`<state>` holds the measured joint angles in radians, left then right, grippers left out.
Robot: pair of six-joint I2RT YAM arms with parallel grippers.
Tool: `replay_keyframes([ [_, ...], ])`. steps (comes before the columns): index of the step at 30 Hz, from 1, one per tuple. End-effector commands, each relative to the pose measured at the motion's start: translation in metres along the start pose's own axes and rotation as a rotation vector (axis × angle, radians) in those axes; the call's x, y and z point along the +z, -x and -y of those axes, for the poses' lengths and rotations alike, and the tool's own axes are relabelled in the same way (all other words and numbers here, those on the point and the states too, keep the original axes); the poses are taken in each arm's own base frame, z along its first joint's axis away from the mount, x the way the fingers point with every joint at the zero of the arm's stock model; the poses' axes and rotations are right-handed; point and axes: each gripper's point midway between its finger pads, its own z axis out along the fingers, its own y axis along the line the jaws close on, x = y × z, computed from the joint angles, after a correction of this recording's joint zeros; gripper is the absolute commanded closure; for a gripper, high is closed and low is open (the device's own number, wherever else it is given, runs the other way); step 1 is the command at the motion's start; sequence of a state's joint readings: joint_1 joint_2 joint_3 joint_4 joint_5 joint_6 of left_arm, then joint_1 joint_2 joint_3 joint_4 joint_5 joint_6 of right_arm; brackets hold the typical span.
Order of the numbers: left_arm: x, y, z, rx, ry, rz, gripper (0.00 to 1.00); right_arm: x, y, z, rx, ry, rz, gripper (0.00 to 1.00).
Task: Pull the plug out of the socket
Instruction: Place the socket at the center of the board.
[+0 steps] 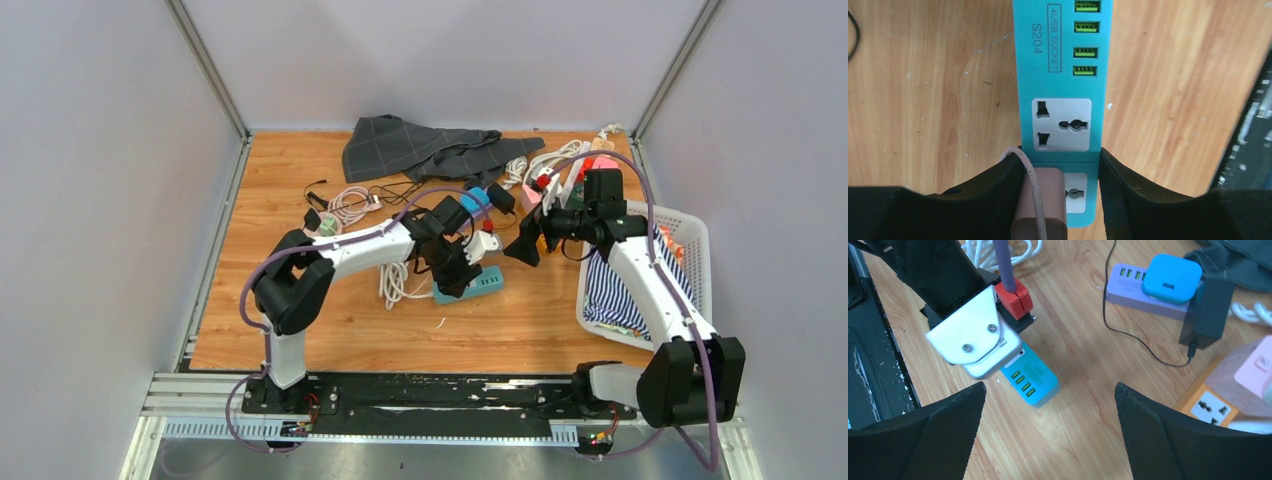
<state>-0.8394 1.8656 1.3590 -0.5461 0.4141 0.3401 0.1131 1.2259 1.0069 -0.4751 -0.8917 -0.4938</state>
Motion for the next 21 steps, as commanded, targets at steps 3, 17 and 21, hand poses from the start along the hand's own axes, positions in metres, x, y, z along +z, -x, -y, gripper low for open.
replay_keyframes([
  [3,0.021,-0.001,-0.022,0.013,0.116,0.041,0.87,-0.013,-0.013,0.003,0.03,-0.033,0.013,0.0],
  [17,-0.053,0.04,-0.026,0.07,0.336,0.223,0.0,-0.018,-0.027,0.002,0.001,-0.033,-0.01,0.0],
  [21,-0.088,0.064,-0.023,0.087,0.388,0.327,0.0,-0.018,-0.024,-0.01,-0.028,0.038,0.004,0.0],
])
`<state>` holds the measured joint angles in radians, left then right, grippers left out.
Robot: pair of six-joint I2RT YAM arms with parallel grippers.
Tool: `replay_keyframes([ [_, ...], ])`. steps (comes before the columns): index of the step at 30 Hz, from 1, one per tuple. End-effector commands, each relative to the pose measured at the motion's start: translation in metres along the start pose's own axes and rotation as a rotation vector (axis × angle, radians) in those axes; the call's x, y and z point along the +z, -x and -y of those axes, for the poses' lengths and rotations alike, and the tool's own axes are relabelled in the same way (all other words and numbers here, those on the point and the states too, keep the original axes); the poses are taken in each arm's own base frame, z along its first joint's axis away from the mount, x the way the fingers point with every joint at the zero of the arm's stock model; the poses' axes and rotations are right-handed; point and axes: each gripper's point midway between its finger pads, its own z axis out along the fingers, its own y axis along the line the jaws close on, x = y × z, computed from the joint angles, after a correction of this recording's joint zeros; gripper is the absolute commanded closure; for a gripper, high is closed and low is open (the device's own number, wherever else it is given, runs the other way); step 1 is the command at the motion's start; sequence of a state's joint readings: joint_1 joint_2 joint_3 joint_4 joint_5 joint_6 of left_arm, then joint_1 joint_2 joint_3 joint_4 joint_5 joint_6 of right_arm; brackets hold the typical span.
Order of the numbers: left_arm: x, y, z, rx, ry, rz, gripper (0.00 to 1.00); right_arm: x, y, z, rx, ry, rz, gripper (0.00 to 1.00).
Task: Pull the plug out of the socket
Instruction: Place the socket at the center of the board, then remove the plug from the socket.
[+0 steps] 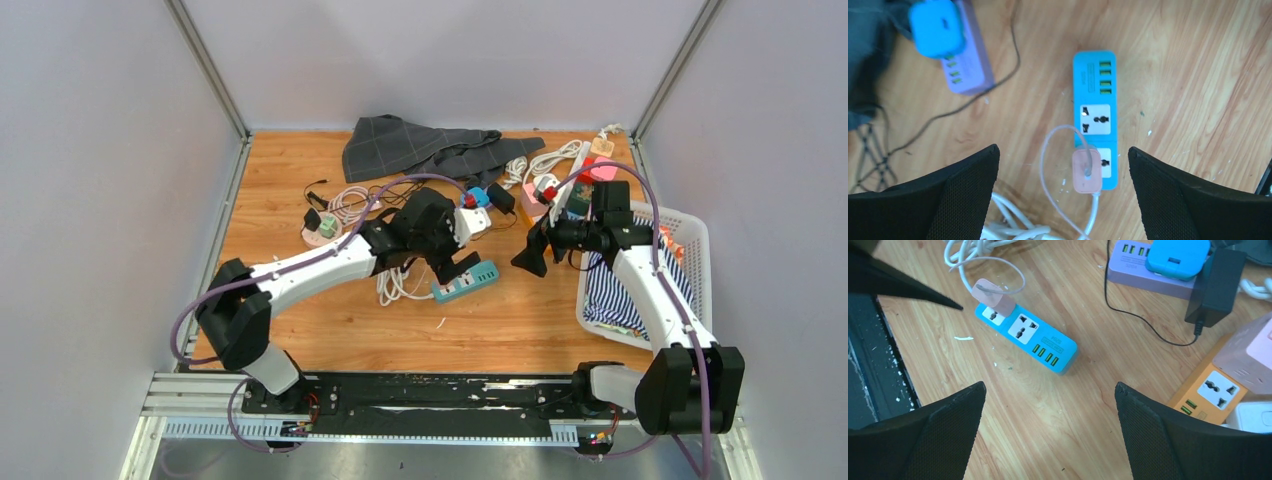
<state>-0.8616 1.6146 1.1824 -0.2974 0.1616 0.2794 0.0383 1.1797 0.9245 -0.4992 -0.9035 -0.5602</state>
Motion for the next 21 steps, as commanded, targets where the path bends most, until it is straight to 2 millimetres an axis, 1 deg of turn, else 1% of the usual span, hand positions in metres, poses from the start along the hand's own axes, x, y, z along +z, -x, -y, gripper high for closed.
replay_keyframes([
  [1,-0.03,0.039,-0.014,0.022,0.091,0.139,0.0,-0.006,0.005,-0.019,-0.055,0.097,0.027,0.0],
  [4,-0.045,0.048,-0.033,-0.027,0.192,0.165,0.0,-0.006,0.008,-0.031,-0.113,0.175,0.044,0.0],
  [7,-0.059,0.05,-0.049,-0.132,0.25,0.206,0.0,-0.008,0.013,-0.044,-0.215,0.255,0.066,0.0],
  [9,-0.069,0.051,-0.06,-0.214,0.268,0.264,0.0,-0.009,0.016,-0.052,-0.346,0.318,0.102,0.0],
  [11,-0.08,0.048,-0.072,-0.315,0.284,0.326,0.0,-0.007,0.017,-0.057,-0.427,0.365,0.114,0.0],
  [12,-0.085,0.045,-0.075,-0.352,0.282,0.354,0.0,-0.005,0.017,-0.06,-0.448,0.389,0.109,0.0],
  [14,-0.093,0.038,-0.078,-0.405,0.279,0.391,0.0,0.003,0.021,-0.058,-0.497,0.42,0.1,0.0],
  [16,-0.097,0.028,-0.078,-0.43,0.281,0.388,0.0,0.014,0.017,-0.058,-0.53,0.463,0.073,0.0],
  [19,-0.098,0.01,-0.072,-0.45,0.284,0.369,0.01,0.031,0.009,-0.064,-0.604,0.537,0.028,0.0],
  [21,-0.101,0.001,-0.069,-0.459,0.295,0.364,0.01,0.043,0.002,-0.066,-0.641,0.579,-0.003,0.03],
])
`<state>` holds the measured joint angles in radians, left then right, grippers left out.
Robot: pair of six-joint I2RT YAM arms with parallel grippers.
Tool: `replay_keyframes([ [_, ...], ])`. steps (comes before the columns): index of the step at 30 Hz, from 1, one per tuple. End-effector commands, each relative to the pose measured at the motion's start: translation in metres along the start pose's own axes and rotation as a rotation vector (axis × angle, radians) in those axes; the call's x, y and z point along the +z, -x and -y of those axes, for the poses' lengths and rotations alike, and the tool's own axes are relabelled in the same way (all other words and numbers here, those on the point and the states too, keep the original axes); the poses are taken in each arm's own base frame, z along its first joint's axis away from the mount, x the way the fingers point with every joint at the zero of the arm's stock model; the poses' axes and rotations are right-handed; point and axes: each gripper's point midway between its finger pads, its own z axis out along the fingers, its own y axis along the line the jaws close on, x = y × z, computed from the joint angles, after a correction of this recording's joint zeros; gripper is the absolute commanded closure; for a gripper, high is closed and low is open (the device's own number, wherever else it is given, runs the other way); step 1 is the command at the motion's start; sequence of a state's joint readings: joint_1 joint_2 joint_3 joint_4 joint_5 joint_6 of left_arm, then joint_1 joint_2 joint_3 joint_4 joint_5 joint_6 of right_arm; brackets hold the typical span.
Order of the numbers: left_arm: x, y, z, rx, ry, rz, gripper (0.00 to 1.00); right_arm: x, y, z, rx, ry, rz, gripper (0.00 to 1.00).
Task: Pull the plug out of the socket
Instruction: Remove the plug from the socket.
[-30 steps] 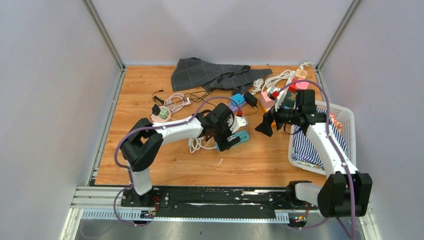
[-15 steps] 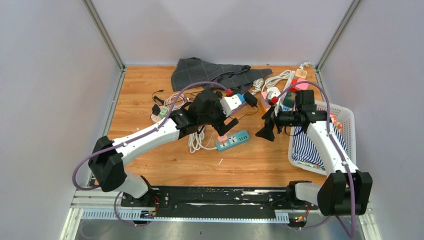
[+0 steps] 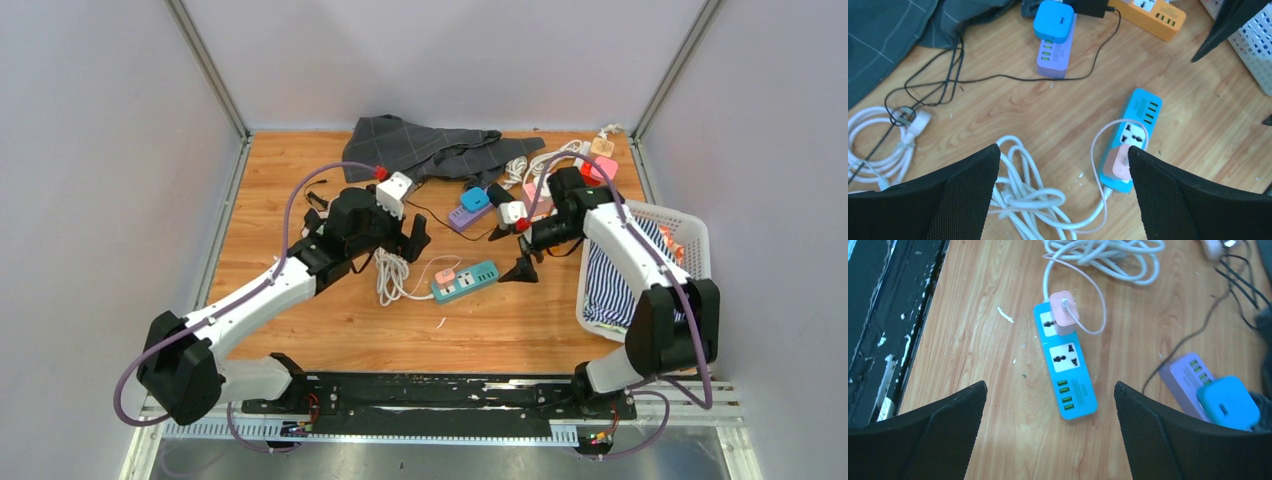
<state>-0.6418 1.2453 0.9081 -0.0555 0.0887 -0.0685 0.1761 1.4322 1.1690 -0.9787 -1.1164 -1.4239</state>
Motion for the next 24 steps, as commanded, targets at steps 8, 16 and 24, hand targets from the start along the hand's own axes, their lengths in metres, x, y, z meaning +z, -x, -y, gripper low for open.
replay_keyframes([
  [8,-0.046,-0.024,-0.007,-0.059,0.067,0.081,0.02,0.059,-0.019,0.0,-0.127,0.257,-0.069,0.18],
  [16,-0.084,-0.046,-0.019,-0.101,0.146,0.162,0.0,0.077,-0.043,-0.001,-0.052,0.321,-0.157,0.38],
  [24,-0.087,-0.065,-0.051,-0.04,0.314,0.171,0.0,0.087,-0.055,-0.011,-0.087,0.347,-0.224,0.43],
])
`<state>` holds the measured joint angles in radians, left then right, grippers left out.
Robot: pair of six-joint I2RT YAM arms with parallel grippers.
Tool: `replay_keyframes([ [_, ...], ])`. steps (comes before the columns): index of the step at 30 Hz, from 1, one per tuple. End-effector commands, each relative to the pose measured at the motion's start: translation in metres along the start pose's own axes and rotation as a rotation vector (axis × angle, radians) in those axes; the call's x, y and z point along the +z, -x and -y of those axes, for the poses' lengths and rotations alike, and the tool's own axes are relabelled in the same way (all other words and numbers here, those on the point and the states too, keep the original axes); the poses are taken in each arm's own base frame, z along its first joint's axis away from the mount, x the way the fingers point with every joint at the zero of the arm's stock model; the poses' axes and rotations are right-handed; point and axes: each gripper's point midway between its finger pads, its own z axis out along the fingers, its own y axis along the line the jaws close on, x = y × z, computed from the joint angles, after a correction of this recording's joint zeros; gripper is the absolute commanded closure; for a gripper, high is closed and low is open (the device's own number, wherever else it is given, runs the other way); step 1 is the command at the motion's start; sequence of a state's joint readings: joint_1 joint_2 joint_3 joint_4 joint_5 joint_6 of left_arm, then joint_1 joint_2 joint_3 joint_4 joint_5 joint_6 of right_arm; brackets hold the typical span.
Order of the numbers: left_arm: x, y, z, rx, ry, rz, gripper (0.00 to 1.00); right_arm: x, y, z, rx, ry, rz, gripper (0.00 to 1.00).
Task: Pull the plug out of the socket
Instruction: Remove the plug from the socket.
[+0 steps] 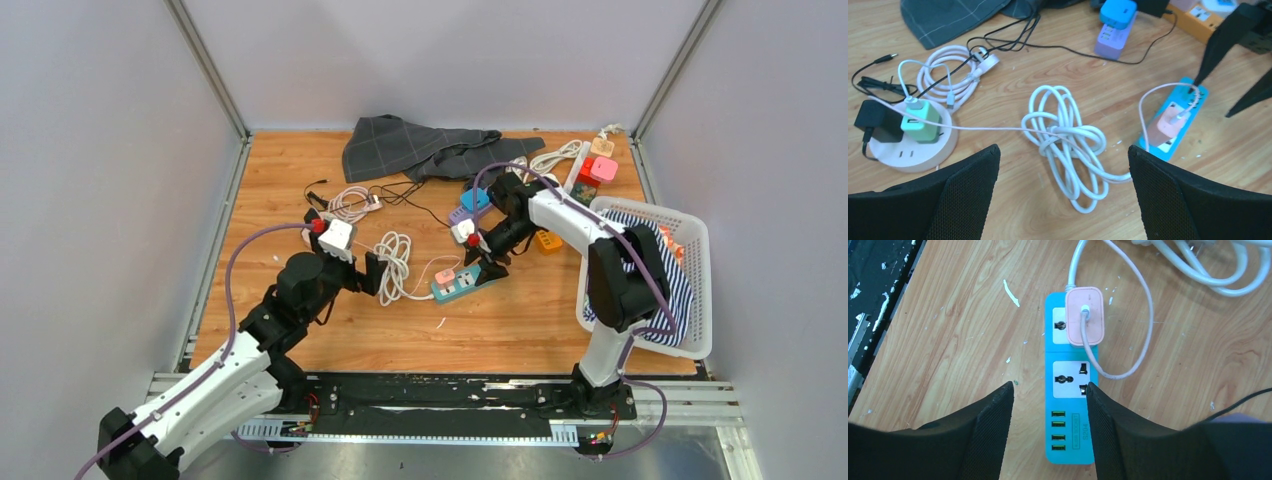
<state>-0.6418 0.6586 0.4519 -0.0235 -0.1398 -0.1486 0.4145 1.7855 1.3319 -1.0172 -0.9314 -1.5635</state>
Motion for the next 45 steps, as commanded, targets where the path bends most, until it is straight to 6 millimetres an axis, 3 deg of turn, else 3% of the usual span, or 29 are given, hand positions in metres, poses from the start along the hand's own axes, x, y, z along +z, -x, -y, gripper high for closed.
replay_keyframes([
  [1,0.011,-0.01,-0.02,0.049,0.102,-0.017,0.0,0.012,-0.005,-0.01,0.002,0.039,-0.054,0.44],
  [6,0.017,-0.004,-0.005,-0.068,0.055,-0.027,0.0,0.03,-0.002,-0.003,-0.067,0.055,-0.07,0.44],
  [9,0.015,-0.006,-0.009,-0.089,0.082,-0.019,0.0,0.034,0.0,0.014,-0.062,0.032,-0.068,0.44],
  [13,0.011,-0.006,-0.017,-0.103,0.121,0.0,0.0,0.038,0.0,0.023,-0.08,0.02,-0.052,0.44],
  [18,0.01,-0.006,-0.018,-0.19,0.15,0.011,0.0,0.047,0.003,0.02,-0.093,0.016,-0.03,0.44],
  [24,0.01,-0.02,-0.008,-0.372,0.131,-0.008,0.0,0.053,0.01,0.016,-0.113,0.012,0.015,0.44],
  [32,0.002,-0.032,0.003,-0.463,0.069,-0.017,0.01,0.06,0.013,0.01,-0.14,0.028,0.008,0.44],
  [36,-0.004,-0.038,0.007,-0.477,0.036,-0.004,0.01,0.062,0.013,0.011,-0.146,0.029,0.004,0.44],
  [45,-0.021,-0.01,0.041,-0.246,-0.235,0.107,0.05,0.059,-0.003,0.022,-0.095,0.006,-0.072,0.41],
])
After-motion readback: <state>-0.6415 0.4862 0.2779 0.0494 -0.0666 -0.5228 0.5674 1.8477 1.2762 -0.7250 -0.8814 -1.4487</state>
